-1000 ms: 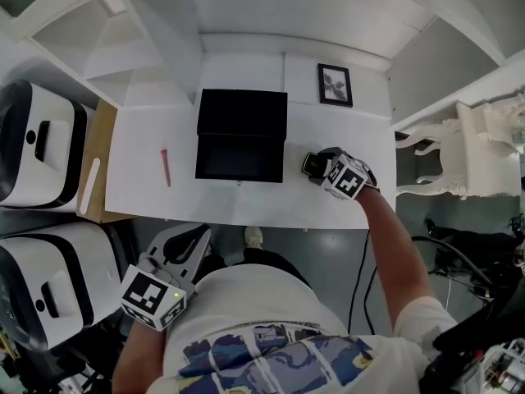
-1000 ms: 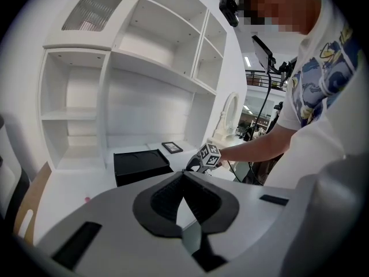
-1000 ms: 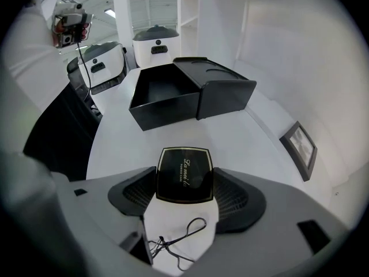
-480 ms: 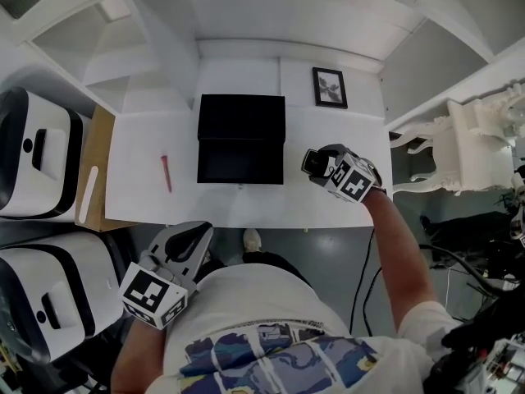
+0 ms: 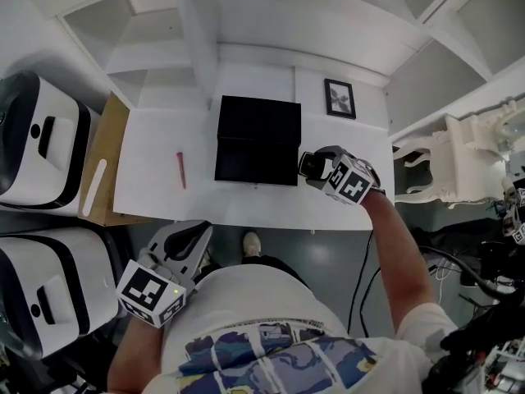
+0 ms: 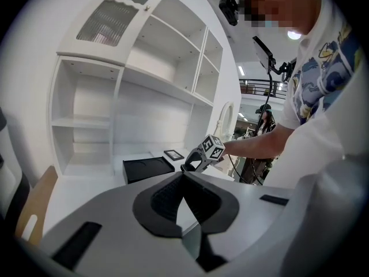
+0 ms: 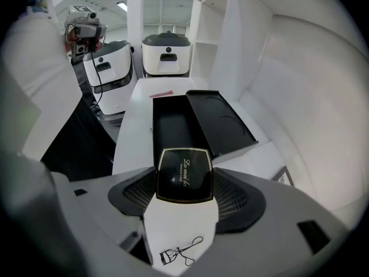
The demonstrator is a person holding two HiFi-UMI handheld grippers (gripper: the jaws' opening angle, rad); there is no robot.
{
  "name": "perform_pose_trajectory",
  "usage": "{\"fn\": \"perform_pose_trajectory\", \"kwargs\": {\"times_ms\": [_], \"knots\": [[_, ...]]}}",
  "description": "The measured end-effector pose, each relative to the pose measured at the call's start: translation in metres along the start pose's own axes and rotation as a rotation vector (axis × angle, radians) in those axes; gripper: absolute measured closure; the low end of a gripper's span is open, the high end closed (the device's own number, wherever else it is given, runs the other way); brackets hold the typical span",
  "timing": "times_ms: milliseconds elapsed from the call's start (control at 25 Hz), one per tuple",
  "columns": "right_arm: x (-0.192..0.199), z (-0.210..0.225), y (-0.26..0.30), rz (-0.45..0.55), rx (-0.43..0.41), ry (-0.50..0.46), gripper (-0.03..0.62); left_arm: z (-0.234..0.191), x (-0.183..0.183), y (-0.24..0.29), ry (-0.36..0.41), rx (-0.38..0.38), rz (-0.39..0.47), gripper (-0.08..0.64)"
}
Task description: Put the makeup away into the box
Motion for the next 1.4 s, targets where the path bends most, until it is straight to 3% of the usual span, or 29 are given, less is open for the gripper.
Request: {"fn": "perform_pose_trajectory", "kwargs": {"times_ms": [680,1400], "knots": [[-0.082,-0.034,0.058,-0.017,-0.041,-0.084,0.272,-0.012,0.040,-0.094,-0.069,-0.140,0.040,0.546],[-0.138,-0.049,0.119,-0.011,-0.092,-0.166,0.272,-0.017,0.058,-0.139,-0.133,-0.280,0.068,0.546]]}}
Point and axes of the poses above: the fingertips, and each gripper's own axes: y forward along the fingers, z to its right, x out of its underside, the point moved 3 cm from there along -y, backward along the fingers, and after that the axes turned 9 degrees about x, right-handed, at the moved point
